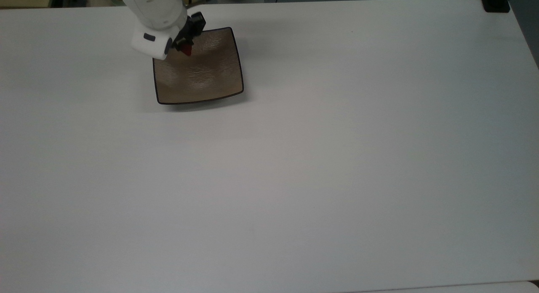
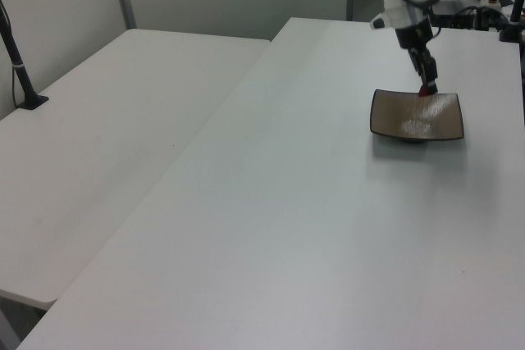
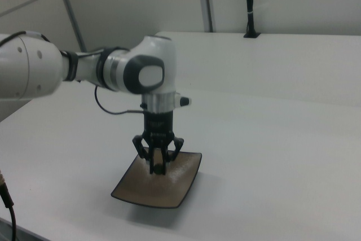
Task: Strawberries on a ceramic plate
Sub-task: 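Lift the strawberry and carry it over the brown square plate, then lower the strawberry into the plate and open the gripper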
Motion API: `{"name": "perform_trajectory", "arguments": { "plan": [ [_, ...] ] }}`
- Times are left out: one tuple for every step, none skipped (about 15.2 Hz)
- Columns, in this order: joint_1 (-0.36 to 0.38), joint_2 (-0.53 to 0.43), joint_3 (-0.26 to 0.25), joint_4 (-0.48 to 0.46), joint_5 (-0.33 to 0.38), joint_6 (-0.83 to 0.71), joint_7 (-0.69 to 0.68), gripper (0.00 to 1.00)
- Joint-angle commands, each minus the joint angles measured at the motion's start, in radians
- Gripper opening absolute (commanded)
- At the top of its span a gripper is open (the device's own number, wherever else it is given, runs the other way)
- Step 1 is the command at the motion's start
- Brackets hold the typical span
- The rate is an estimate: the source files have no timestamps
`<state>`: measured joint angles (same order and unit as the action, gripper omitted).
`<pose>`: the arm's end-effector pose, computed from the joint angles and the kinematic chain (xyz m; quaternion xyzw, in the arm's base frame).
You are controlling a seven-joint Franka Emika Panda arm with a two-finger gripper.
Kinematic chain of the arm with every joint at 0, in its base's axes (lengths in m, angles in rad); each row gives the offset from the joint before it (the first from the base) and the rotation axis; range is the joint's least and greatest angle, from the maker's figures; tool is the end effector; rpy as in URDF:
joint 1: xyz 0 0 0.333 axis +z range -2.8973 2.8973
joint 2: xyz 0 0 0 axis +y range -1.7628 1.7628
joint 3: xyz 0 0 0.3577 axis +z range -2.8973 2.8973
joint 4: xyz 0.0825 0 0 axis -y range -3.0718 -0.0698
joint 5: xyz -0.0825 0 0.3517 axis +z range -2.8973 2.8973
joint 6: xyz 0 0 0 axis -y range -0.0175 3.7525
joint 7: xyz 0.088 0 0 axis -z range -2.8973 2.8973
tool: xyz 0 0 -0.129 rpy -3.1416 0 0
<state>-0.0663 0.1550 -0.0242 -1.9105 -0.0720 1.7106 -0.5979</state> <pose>0.5204 -0.0551 0.4281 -0.9493 -0.2576 0.1782 0.0256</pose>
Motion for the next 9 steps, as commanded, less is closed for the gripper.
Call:
{"name": "perform_trajectory", "arguments": {
  "plan": [
    [0.020, -0.031, -0.002, -0.139, 0.009, 0.193, 0.095, 0.21],
    [0.020, -0.023, 0.000, -0.150, 0.009, 0.228, 0.113, 0.21],
    [0.023, -0.019, 0.000, -0.162, 0.009, 0.259, 0.128, 0.23],
    [0.025, -0.009, 0.000, -0.168, 0.009, 0.277, 0.145, 0.24],
    [0.026, -0.003, 0.004, -0.164, 0.009, 0.285, 0.165, 0.30],
    [0.036, 0.001, 0.013, -0.159, 0.011, 0.287, 0.179, 0.43],
    [0.037, 0.003, 0.015, -0.157, 0.011, 0.287, 0.184, 0.61],
    [0.039, 0.000, 0.017, -0.156, 0.014, 0.282, 0.185, 0.95],
    [0.039, -0.003, 0.020, -0.139, 0.032, 0.276, 0.197, 1.00]
  ]
}}
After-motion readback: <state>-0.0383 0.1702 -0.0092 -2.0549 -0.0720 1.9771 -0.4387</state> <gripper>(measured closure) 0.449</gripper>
